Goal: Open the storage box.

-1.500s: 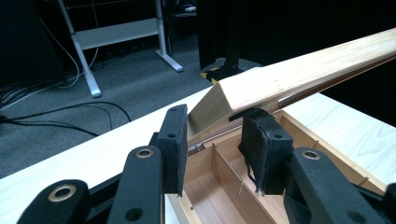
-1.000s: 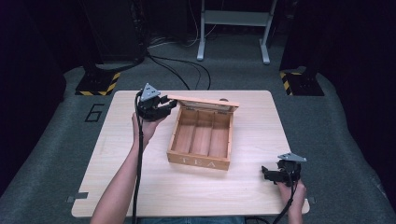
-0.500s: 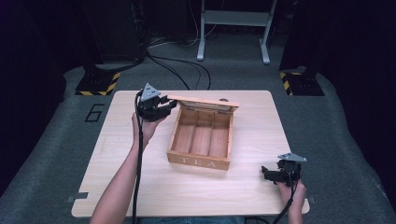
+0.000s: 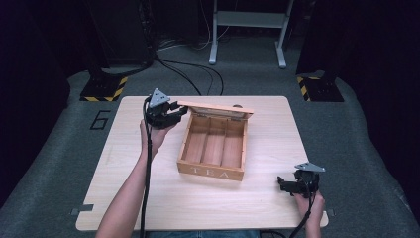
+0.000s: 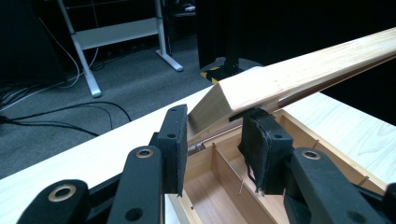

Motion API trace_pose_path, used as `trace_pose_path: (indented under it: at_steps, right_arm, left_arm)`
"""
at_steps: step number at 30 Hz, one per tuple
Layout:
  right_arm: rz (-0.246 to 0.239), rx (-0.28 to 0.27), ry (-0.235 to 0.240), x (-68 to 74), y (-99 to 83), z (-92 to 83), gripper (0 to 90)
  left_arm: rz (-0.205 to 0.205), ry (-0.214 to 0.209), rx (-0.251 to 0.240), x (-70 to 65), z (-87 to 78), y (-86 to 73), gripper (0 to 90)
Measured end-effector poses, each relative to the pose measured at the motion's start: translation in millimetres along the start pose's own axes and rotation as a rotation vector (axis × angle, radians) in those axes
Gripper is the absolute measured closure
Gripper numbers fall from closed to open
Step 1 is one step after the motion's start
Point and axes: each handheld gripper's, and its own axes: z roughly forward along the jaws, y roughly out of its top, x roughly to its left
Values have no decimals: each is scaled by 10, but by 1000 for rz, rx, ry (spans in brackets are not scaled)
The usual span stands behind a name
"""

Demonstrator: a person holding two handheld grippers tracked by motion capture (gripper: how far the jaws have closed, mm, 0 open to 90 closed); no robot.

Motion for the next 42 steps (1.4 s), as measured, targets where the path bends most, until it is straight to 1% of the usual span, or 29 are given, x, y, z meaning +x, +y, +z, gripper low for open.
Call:
trace_pose_path:
  at_steps: [12, 14, 22, 29, 32, 35, 38, 42]
  right_arm:
    - [0, -1, 0, 0, 0, 0, 25]
    - [0, 0, 1, 0, 0, 0, 25]
    - [0, 0, 0, 0, 0, 0, 25]
    - [-1, -1, 0, 0, 0, 0, 25]
    - [4, -2, -2, 3, 0, 2, 25]
    - [6, -1, -2, 6, 0, 1, 25]
    - [7, -1, -2, 6, 0, 1, 25]
    - [7, -1, -2, 6, 0, 1, 26]
  left_arm:
    - [2, -2, 2, -2, -4, -4, 612]
    - [3, -4, 9, -3, -13, -9, 611]
    - [0, -2, 3, -8, -13, -18, 611]
    - [1, -5, 8, -11, -22, -26, 610]
    - [-2, -4, 6, -25, -34, -54, 610]
    - [3, -8, 20, -37, -58, -79, 609]
    - [2, -4, 20, -50, -69, -101, 607]
    - [4, -7, 20, -82, -100, -177, 605]
